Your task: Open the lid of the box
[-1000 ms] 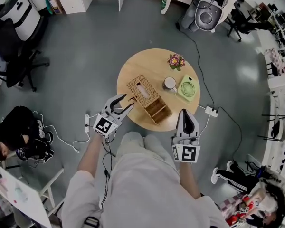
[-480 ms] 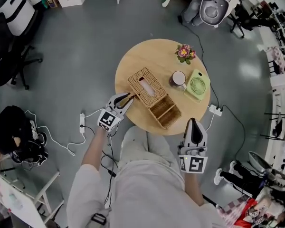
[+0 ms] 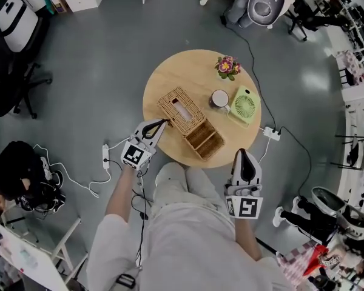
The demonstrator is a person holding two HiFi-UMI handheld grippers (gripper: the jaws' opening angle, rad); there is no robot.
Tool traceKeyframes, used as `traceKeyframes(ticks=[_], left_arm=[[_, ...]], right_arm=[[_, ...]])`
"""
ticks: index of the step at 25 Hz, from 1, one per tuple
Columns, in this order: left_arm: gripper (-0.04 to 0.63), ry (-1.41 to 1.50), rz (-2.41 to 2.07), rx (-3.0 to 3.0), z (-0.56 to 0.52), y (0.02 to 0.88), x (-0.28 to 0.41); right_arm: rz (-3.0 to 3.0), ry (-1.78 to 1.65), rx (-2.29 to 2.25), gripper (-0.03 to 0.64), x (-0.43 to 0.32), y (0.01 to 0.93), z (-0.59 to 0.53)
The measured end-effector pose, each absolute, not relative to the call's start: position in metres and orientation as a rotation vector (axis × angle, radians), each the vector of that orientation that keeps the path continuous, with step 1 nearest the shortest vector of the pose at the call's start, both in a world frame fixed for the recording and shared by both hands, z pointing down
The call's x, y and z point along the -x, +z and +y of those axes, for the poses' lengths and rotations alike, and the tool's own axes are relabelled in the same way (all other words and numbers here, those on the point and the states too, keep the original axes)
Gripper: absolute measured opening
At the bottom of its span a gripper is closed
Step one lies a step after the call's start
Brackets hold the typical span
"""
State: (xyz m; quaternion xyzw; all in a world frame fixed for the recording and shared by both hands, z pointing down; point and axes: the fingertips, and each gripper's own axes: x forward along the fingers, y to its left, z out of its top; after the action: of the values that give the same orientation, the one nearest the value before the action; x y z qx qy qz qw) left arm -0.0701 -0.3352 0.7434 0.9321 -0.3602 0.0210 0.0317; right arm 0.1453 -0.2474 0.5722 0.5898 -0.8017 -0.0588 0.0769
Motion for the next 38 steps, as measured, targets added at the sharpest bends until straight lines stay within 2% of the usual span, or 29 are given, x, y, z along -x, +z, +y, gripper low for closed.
traceKeyframes(ticks=[5, 12, 19, 32, 33, 35, 38], left_arm=[[-0.002, 0.06, -1.102, -2.934, -0.359, 0.681, 0.048], [-0.002, 0.134, -1.07, -3.003, -0.408, 0.632, -0.023], [0.0, 0.115, -1.093, -3.0, -0.451, 0.637, -0.072], [0.009, 0.183, -1.126, -2.924, -0.489, 0.668, -0.093], [0.022, 0.179, -1.112, -2.92, -0.488, 0.667, -0.093], [0.155, 0.175, -1.068, -2.924, -0.482, 0.662, -0.095], [0.277, 0.187, -1.011, -2.956, -0.467, 0.648, -0.096]], right_arm=[[-2.4, -0.145, -1.789, -0.011, -0.147, 0.52, -0.25], [-2.372, -0.158, -1.88, -0.011, -0.163, 0.45, -0.24], [-2.293, -0.172, -1.935, -0.011, -0.188, 0.435, -0.231], [-2.219, -0.164, -1.974, -0.011, -0.216, 0.439, -0.219], [-2.225, -0.17, -1.972, -0.011, -0.216, 0.437, -0.219], [-2.234, -0.175, -1.968, -0.011, -0.216, 0.435, -0.221], [-2.249, -0.167, -1.962, -0.011, -0.215, 0.435, -0.221]])
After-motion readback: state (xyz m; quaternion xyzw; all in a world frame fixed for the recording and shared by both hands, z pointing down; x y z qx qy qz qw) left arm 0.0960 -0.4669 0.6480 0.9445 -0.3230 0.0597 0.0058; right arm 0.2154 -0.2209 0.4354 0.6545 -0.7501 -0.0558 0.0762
